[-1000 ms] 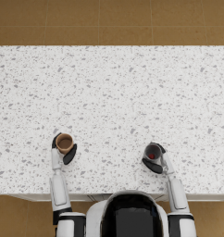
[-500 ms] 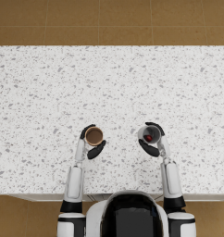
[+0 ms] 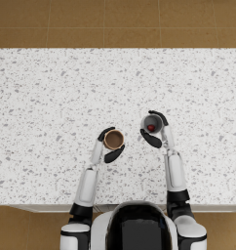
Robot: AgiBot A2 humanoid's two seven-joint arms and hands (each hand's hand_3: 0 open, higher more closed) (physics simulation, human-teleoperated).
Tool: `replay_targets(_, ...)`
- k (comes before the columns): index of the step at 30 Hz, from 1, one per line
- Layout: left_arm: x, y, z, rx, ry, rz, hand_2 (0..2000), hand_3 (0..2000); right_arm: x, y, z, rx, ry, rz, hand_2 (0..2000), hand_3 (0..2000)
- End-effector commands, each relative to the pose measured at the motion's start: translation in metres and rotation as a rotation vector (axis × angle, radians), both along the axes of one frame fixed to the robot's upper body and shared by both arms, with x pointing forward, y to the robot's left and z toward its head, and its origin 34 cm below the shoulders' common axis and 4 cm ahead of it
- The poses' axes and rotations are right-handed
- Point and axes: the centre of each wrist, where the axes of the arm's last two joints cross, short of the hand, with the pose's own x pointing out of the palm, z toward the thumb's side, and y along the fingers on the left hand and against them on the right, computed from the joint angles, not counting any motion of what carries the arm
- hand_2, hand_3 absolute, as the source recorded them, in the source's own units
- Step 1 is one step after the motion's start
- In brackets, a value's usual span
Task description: Pick up two cups and pour the berry on the right into the cup on the left
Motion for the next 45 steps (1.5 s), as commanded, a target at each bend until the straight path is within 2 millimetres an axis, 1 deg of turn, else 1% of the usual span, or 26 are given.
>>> replay_targets(1, 0.005, -0.005, 0.002, 0.026, -0.012, -0.004, 2000, 1280, 0.009, 0.009, 0.024, -0.02, -0.065, 0.006, 2000, 1280)
replay_targets(5, 0.009, -0.009, -0.004, 0.084, 0.002, 0.004, 2000, 1280, 0.005, 0.019, 0.039, -0.127, -0.145, -0.025, 2000, 1280)
replay_targets(8, 0.009, -0.011, -0.004, 0.095, -0.001, 0.002, 2000, 1280, 0.004, 0.025, 0.041, -0.213, -0.174, -0.053, 2000, 1280)
replay_targets(13, 0.008, -0.012, -0.002, 0.096, -0.011, 0.0, 2000, 1280, -0.003, 0.034, 0.042, -0.357, -0.229, -0.096, 2000, 1280)
replay_targets(14, 0.007, -0.011, -0.008, 0.102, 0.01, 0.003, 2000, 1280, -0.004, 0.034, 0.042, -0.385, -0.238, -0.108, 2000, 1280)
replay_targets(15, 0.007, -0.013, -0.002, 0.096, -0.011, -0.002, 2000, 1280, -0.004, 0.035, 0.041, -0.412, -0.244, -0.122, 2000, 1280)
replay_targets(16, 0.007, -0.014, -0.001, 0.095, -0.016, -0.006, 2000, 1280, -0.003, 0.036, 0.042, -0.438, -0.251, -0.136, 2000, 1280)
replay_targets(20, 0.007, -0.014, -0.002, 0.092, -0.01, -0.003, 2000, 1280, -0.006, 0.036, 0.044, -0.541, -0.29, -0.199, 2000, 1280)
replay_targets(21, 0.005, -0.014, -0.007, 0.098, 0.006, -0.003, 2000, 1280, -0.005, 0.036, 0.044, -0.567, -0.295, -0.215, 2000, 1280)
replay_targets(22, 0.006, -0.014, -0.002, 0.091, -0.011, -0.003, 2000, 1280, -0.005, 0.035, 0.045, -0.592, -0.303, -0.233, 2000, 1280)
replay_targets(23, 0.005, -0.014, -0.008, 0.097, 0.008, -0.003, 2000, 1280, -0.006, 0.035, 0.046, -0.617, -0.314, -0.25, 2000, 1280)
replay_targets(24, 0.008, -0.015, -0.002, 0.089, -0.009, -0.003, 2000, 1280, -0.007, 0.036, 0.047, -0.643, -0.325, -0.264, 2000, 1280)
replay_targets(25, 0.009, -0.015, -0.001, 0.086, -0.013, 0.001, 2000, 1280, -0.008, 0.037, 0.049, -0.667, -0.342, -0.28, 2000, 1280)
replay_targets(28, 0.006, -0.015, -0.008, 0.093, 0.011, -0.003, 2000, 1280, -0.012, 0.04, 0.052, -0.744, -0.38, -0.321, 2000, 1280)
replay_targets(30, 0.008, -0.016, -0.002, 0.085, -0.008, -0.001, 2000, 1280, -0.014, 0.041, 0.055, -0.789, -0.409, -0.358, 2000, 1280)
replay_targets(31, 0.007, -0.015, -0.009, 0.092, 0.013, -0.002, 2000, 1280, -0.015, 0.041, 0.056, -0.814, -0.419, -0.376, 2000, 1280)
replay_targets(32, 0.008, -0.016, -0.004, 0.086, -0.001, -0.001, 2000, 1280, -0.014, 0.036, 0.058, -1.228, -0.635, -0.303, 2000, 1280)
replay_targets(33, 0.007, -0.015, -0.009, 0.09, 0.014, -0.002, 2000, 1280, -0.017, 0.04, 0.059, -0.951, -0.496, -0.395, 2000, 1280)
replay_targets(34, 0.007, -0.015, -0.009, 0.09, 0.015, -0.002, 2000, 1280, -0.019, 0.042, 0.061, -0.986, -0.523, -0.409, 2000, 1280)
replay_targets(35, 0.007, -0.016, -0.004, 0.084, -0.001, -0.001, 2000, 1280, -0.02, 0.042, 0.062, -1.008, -0.538, -0.426, 2000, 1280)
replay_targets(37, 0.009, -0.015, -0.006, 0.083, 0.008, 0.005, 2000, 1280, -0.021, 0.043, 0.063, -1.055, -0.553, -0.461, 2000, 1280)
replay_targets(38, 0.007, -0.015, -0.011, 0.089, 0.022, 0.0, 2000, 1280, -0.022, 0.044, 0.064, -1.077, -0.564, -0.478, 2000, 1280)
replay_targets(41, 0.007, -0.014, -0.012, 0.088, 0.026, 0.002, 2000, 1280, -0.022, 0.044, 0.064, -1.148, -0.584, -0.533, 2000, 1280)
replay_targets(42, 0.01, -0.016, -0.006, 0.082, 0.01, 0.003, 2000, 1280, -0.023, 0.045, 0.064, -1.172, -0.593, -0.549, 2000, 1280)
replay_targets(43, 0.008, -0.015, -0.012, 0.088, 0.028, 0.002, 2000, 1280, -0.025, 0.046, 0.064, -1.195, -0.605, -0.565, 2000, 1280)
replay_targets(45, 0.008, -0.015, -0.012, 0.087, 0.029, 0.003, 2000, 1280, -0.026, 0.046, 0.065, -1.24, -0.62, -0.603, 2000, 1280)
